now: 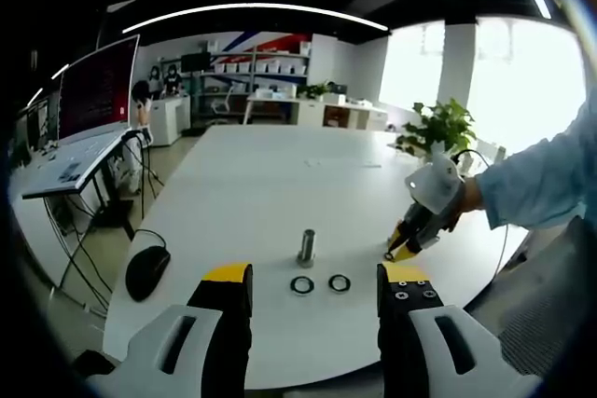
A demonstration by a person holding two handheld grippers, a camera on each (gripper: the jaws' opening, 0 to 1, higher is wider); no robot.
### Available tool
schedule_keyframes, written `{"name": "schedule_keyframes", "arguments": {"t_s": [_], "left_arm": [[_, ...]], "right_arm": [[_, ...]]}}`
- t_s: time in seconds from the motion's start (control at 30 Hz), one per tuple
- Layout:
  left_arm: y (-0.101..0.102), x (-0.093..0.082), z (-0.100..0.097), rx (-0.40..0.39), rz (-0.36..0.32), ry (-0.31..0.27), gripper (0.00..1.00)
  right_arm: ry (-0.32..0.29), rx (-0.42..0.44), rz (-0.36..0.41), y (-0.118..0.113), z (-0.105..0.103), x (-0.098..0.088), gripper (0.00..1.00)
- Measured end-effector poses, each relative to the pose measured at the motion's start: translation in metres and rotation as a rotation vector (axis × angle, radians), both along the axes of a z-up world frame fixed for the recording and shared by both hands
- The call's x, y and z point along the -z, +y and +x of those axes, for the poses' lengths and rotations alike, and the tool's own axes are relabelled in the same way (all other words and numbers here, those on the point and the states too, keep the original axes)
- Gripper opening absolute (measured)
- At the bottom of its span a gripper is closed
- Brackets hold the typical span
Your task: Place the washer onto the threaded stud by aligning its center hole with the stud, sliding it down to the base, and recovering from edge contact or off-axis alignment until the washer reaches the visible bottom stop.
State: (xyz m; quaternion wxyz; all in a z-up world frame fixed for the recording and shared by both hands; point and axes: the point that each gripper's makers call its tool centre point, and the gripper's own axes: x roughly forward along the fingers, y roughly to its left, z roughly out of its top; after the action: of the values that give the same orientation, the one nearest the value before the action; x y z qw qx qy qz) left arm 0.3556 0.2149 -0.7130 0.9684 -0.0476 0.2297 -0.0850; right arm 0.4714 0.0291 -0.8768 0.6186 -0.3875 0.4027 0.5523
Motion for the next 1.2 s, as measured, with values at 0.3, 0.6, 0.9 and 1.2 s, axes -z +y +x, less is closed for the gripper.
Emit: {"name": "schedule_keyframes", "arguments": {"t_s": [0.3,0.6,0.9,1.2], "left_arm": [[0.0001,-0.0001,0.0000,-0.001,0.001,0.000,0.52],[0.0007,-0.0006,0.0001,-0.004,-0.001,-0.003,0.52],[0.0011,-0.0004,0.0001,-0.005,0.000,-0.002,0.52],[0.0012,-0.0003,0.0003,-0.006,0.001,-0.002,0.52]], "right_arm": [[0.007,0.013,0.011,0.0021,0.0015,0.0000,0.15],[0.029,0.023,0.027,0.0066,-0.0013,0.0000,0.18],[0.025,0.029,0.044,0.0088,0.0001,0.0005,0.15],[0.009,0.017,0.036,0.0082,-0.0004,-0.0004,0.15]]}}
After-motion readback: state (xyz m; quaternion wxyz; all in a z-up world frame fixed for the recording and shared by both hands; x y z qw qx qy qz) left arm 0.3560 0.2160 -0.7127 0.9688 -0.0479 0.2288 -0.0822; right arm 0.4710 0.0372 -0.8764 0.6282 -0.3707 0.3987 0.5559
